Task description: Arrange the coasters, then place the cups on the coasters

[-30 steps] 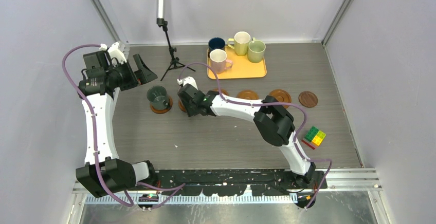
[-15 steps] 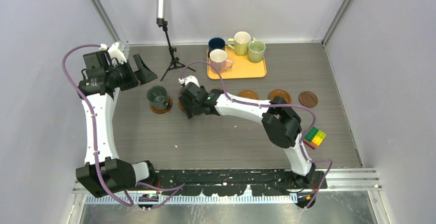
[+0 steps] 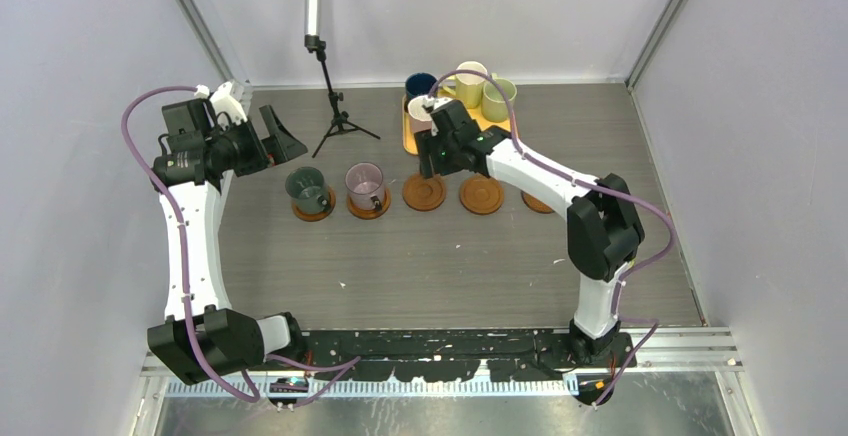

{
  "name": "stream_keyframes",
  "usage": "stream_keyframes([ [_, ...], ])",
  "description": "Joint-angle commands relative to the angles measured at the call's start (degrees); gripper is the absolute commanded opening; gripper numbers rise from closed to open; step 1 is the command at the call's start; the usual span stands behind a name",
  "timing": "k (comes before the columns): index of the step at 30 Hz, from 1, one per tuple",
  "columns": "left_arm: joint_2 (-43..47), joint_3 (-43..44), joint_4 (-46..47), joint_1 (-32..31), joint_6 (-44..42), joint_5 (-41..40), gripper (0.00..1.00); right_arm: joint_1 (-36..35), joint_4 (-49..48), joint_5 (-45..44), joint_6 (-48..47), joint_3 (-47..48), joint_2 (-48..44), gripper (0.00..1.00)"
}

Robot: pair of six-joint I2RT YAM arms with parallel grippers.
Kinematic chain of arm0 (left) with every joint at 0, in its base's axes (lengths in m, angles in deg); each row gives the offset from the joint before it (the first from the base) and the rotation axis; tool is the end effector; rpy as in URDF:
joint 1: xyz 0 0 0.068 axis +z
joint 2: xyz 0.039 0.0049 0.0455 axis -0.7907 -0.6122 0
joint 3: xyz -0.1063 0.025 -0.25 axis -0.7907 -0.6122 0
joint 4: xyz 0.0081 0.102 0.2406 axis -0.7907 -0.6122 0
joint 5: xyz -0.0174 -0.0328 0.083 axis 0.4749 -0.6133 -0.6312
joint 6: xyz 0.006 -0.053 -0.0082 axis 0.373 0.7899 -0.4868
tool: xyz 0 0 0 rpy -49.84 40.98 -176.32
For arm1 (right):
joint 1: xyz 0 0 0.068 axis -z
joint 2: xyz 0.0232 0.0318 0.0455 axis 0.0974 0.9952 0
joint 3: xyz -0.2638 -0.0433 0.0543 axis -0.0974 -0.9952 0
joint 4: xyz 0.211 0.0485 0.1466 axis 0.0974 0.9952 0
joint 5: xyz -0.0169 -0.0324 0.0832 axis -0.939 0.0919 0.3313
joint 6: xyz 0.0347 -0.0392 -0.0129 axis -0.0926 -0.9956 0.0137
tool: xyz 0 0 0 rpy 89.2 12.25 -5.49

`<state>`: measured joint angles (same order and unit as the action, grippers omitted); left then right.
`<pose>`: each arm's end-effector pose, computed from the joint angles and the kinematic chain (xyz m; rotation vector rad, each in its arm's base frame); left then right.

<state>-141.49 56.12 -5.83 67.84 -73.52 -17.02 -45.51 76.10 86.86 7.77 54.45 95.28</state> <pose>0.2398 0.0463 0.3898 -0.2111 2.1959 -0.6340 0.3266 0.2715 0.2633 -0.5049 2.3628 0.4027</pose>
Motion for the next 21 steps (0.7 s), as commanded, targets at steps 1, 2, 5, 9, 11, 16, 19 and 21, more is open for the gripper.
stream_keyframes([
  [1, 0.97, -0.01, 2.17, -0.04, 0.09, 1.39, 1.00, 0.57, -4.14, -3.79, 0.96, 2.55, 1.60, 0.63],
  [2, 0.98, -0.05, 2.07, -0.09, 0.09, 1.27, 1.00, 0.69, -4.14, -4.64, 0.90, 3.92, 3.11, 0.62],
  [5, 1.37, -0.29, 2.11, 0.03, -0.11, 0.79, 1.00, 0.83, -4.08, -7.51, 1.97, 7.85, 7.63, 0.61],
  [9, 1.66, -0.22, 1.64, 0.01, -0.69, 0.36, 1.00, 1.13, -4.92, -9.18, 4.86, 11.99, 12.78, 0.60],
  [11, 1.68, -0.31, 1.58, -0.02, -0.74, 0.17, 1.00, 1.09, -5.34, -9.62, 5.56, 13.93, 15.08, 0.60],
  [16, 1.89, -0.88, 1.87, -0.01, -0.74, 0.11, 1.00, 1.16, -5.13, -10.87, 5.53, 19.01, 20.15, 0.60],
  [19, 2.03, -1.50, 2.08, -0.01, -0.91, 0.08, 1.00, 1.16, -4.87, -10.96, 5.50, 20.82, 22.22, 0.59],
  [21, 2.03, -1.73, 2.09, 0.05, -1.04, -0.01, 1.00, 1.18, -4.77, -11.34, 5.37, 21.35, 23.20, 0.59],
])
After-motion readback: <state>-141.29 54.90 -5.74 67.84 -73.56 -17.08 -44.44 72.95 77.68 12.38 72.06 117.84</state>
